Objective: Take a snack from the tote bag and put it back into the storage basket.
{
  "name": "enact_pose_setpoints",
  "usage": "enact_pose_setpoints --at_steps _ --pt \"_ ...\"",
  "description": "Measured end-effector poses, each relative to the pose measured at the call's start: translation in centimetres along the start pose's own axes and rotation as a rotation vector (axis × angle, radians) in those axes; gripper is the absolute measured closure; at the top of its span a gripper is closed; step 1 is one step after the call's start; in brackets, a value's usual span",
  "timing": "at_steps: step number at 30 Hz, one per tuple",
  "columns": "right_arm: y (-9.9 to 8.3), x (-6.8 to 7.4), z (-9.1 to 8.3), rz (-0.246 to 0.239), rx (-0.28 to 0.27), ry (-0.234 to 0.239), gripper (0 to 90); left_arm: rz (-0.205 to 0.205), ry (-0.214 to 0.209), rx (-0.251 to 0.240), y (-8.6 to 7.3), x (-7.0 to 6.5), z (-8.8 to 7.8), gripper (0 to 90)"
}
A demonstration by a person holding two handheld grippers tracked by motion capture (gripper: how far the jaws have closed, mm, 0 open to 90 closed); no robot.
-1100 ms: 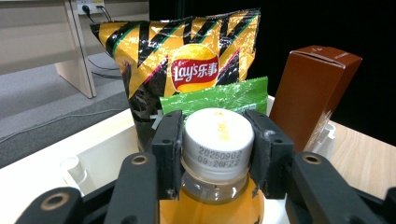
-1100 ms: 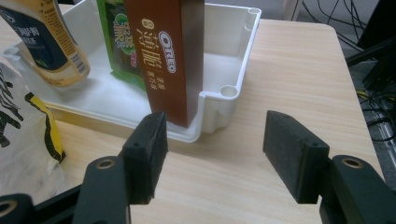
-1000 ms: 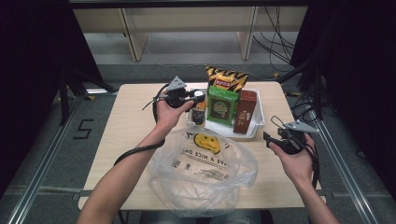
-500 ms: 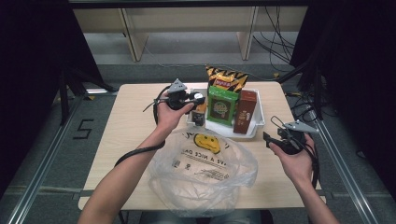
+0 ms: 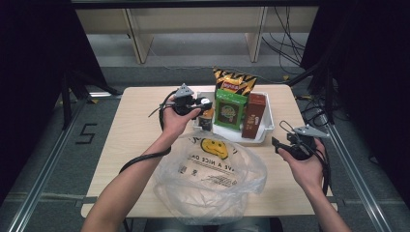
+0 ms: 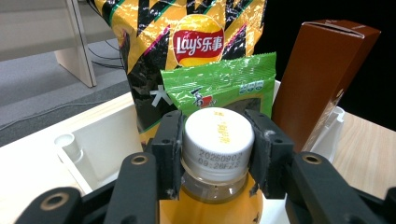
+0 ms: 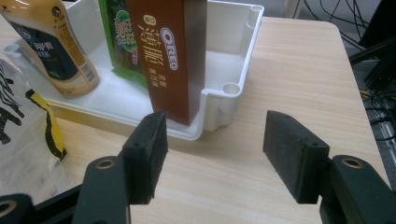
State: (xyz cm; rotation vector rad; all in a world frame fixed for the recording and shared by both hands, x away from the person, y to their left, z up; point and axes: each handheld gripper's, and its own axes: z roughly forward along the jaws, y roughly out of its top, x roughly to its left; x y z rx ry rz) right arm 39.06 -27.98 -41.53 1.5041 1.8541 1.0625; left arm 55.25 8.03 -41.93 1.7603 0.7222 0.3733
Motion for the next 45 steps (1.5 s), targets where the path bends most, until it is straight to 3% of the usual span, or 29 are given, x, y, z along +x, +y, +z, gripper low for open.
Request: enact_pose_setpoints --at_steps 5,8,9,11,12,21,22,23,26,27,32,33,34,38,45 --pt "0.0 -0.1 0.0 -0.010 -0.002 0.003 40.4 0.000 0.001 0.000 0.0 0.0 0.0 58.7" --pt "-0.1 0.1 0.1 0.011 -0.005 0.004 40.4 0.001 0.001 -0.001 -0.1 0.0 0.0 58.7" --pt "0.0 0.0 0.1 -0.012 -0.006 -0.001 40.4 0.002 0.001 -0.003 -0.1 0.0 0.0 58.7" --pt "-0.1 0.1 0.1 0.008 -0.003 0.002 40.4 0.002 0.001 -0.005 -0.1 0.0 0.0 58.7" --pt "0.0 0.0 0.1 -0.013 -0.006 0.000 40.4 0.001 0.003 -0.006 -0.1 -0.1 0.0 58.6" --pt "0.0 0.0 0.1 -0.030 -0.002 -0.005 40.3 0.007 0.004 0.000 -0.2 -0.2 -0.2 57.8" --pt "-0.1 0.2 0.0 0.005 0.007 0.000 40.3 0.005 0.004 0.000 -0.2 -0.2 -0.2 57.6" --pt "-0.1 0.2 0.0 0.003 0.008 -0.002 40.3 0.004 0.004 0.000 -0.3 -0.2 -0.2 57.3" --pt "-0.1 0.2 0.1 0.007 -0.001 0.002 40.3 0.002 0.009 0.005 -0.3 -0.1 -0.2 54.9" --pt "0.0 -0.2 0.2 -0.030 -0.007 0.012 40.3 -0.001 0.010 0.007 -0.4 -0.1 -0.3 54.0" --pt "0.0 -0.1 0.2 -0.031 -0.002 0.002 40.3 -0.025 0.010 0.016 -0.3 0.0 -0.4 44.9" --pt "-0.1 -0.1 0.2 -0.031 -0.001 0.002 40.3 -0.027 0.008 0.016 -0.3 0.0 -0.4 43.0" --pt "-0.1 0.2 0.1 0.006 0.010 -0.002 40.3 -0.030 0.006 0.017 -0.2 -0.1 -0.5 41.2" --pt "-0.1 0.2 0.1 0.001 0.008 0.002 40.3 -0.006 0.009 0.026 0.0 -0.3 -0.7 34.1" --pt "-0.1 0.2 0.1 0.002 0.006 0.001 40.2 -0.006 0.023 0.014 0.3 -1.0 -1.4 24.1"
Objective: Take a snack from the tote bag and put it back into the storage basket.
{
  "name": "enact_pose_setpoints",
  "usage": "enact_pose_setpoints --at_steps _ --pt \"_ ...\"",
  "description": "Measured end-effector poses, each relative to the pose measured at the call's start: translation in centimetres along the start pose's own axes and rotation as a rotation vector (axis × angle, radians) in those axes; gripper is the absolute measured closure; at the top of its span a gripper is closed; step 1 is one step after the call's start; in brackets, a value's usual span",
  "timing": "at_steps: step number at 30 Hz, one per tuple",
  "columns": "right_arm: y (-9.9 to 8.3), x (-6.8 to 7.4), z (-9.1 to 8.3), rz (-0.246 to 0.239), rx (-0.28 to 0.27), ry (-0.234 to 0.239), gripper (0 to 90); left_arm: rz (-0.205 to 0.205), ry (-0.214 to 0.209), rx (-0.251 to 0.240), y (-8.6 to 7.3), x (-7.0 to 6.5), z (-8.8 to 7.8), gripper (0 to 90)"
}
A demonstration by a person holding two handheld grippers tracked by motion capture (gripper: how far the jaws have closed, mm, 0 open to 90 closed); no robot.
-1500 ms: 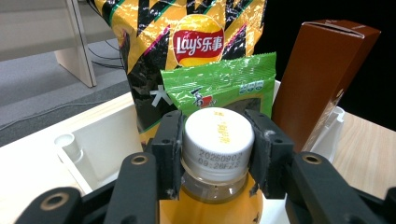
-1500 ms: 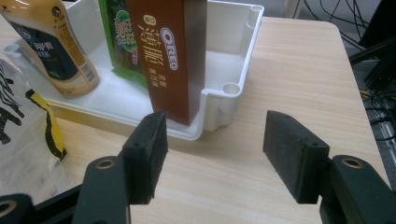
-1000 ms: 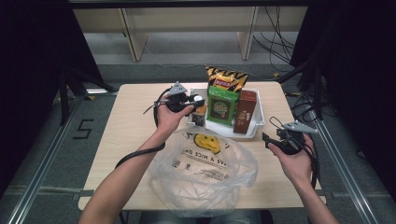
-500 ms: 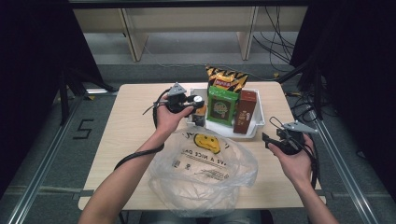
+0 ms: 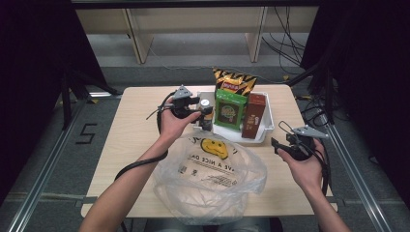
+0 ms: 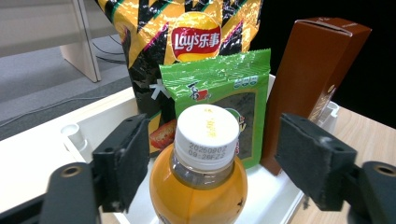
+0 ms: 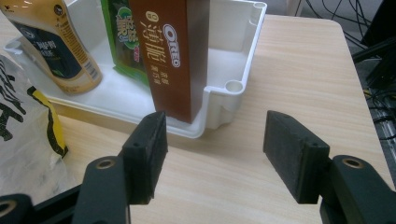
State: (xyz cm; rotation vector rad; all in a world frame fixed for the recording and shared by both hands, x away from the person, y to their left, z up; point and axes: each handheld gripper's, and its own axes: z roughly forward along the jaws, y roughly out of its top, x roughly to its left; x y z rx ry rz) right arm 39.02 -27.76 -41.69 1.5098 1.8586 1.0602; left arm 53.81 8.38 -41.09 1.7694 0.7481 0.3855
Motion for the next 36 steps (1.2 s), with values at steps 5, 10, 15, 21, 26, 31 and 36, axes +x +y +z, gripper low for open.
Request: enact_pose_setpoints --at_steps 5,10,15,21,26,31,36 --pt "0.0 0.0 0.0 -0.003 0.002 -0.001 40.3 0.011 0.011 0.007 0.3 -0.3 -0.9 21.0" --pt "0.0 -0.2 -0.1 -0.020 0.006 -0.004 40.2 0.015 0.010 0.006 0.3 -0.7 -1.8 20.5" --pt "0.0 -0.3 0.0 -0.027 0.003 0.018 40.2 0.011 0.011 0.004 0.3 -1.0 -2.7 20.6" --pt "0.0 -0.3 0.0 -0.037 -0.004 0.004 40.2 0.007 0.003 0.016 0.0 -1.3 -3.8 20.9" --pt "0.0 -0.3 0.0 -0.033 -0.002 0.012 40.1 0.005 0.001 0.017 -0.4 -1.4 -4.7 20.9" --pt "0.0 -0.3 0.0 -0.038 -0.003 0.010 40.2 0.004 -0.002 0.012 -0.6 -1.7 -5.5 20.9" --pt "0.0 -0.3 0.0 -0.035 -0.004 0.012 40.1 0.011 -0.010 0.009 -0.8 -2.1 -6.2 20.9"
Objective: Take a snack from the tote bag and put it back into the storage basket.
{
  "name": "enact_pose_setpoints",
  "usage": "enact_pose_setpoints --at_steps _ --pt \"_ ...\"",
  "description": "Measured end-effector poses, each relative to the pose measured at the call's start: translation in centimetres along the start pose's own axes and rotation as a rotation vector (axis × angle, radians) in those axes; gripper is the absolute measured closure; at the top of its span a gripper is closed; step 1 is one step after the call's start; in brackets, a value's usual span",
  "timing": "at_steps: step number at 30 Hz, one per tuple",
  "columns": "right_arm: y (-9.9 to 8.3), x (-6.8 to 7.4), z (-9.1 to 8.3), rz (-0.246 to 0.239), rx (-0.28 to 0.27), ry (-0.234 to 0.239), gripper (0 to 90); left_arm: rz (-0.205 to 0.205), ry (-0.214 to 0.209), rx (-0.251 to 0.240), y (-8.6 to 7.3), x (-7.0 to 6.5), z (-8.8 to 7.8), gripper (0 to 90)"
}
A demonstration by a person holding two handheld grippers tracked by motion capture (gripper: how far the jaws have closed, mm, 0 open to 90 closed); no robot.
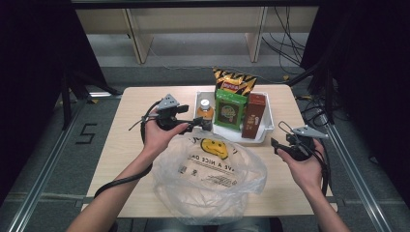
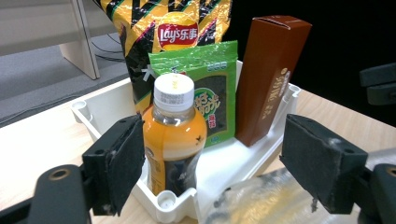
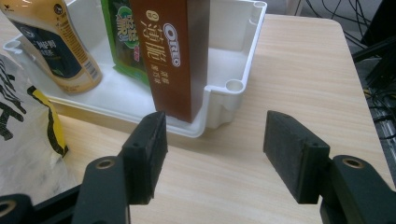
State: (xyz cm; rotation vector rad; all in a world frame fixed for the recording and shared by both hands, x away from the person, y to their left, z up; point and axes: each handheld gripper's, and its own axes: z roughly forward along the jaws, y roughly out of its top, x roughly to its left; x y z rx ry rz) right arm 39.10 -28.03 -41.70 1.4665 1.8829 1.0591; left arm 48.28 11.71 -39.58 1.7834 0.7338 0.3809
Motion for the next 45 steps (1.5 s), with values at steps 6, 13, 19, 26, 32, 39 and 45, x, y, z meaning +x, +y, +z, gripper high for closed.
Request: enact_pose_setpoints --at_steps 6,13,19,26,32,39,45 --pt "0.0 0.0 0.0 0.009 0.006 0.005 40.1 0.013 0.000 0.002 -0.6 -0.2 -1.1 21.0" --pt "0.0 0.4 -0.1 0.035 0.011 -0.016 40.1 0.014 0.004 -0.010 -1.6 -0.3 -2.7 20.8" --pt "0.0 0.0 0.0 0.001 0.000 -0.003 40.1 0.015 0.025 -0.002 -3.2 -0.2 -4.4 20.8" --pt "-0.1 0.1 0.2 -0.003 0.000 -0.005 40.1 -0.074 0.029 -0.042 -5.7 -0.1 -6.7 21.4" --pt "0.0 0.4 0.0 0.033 0.007 -0.013 40.0 -0.108 0.054 -0.040 -8.4 -0.7 -8.6 22.0" --pt "-0.1 0.1 0.2 -0.013 0.003 -0.007 39.9 -0.107 0.054 -0.020 -9.4 -1.1 -9.2 22.0" --pt "-0.4 0.1 0.5 -0.002 0.018 -0.005 39.9 -0.113 0.064 -0.018 -9.7 -0.9 -9.0 22.9"
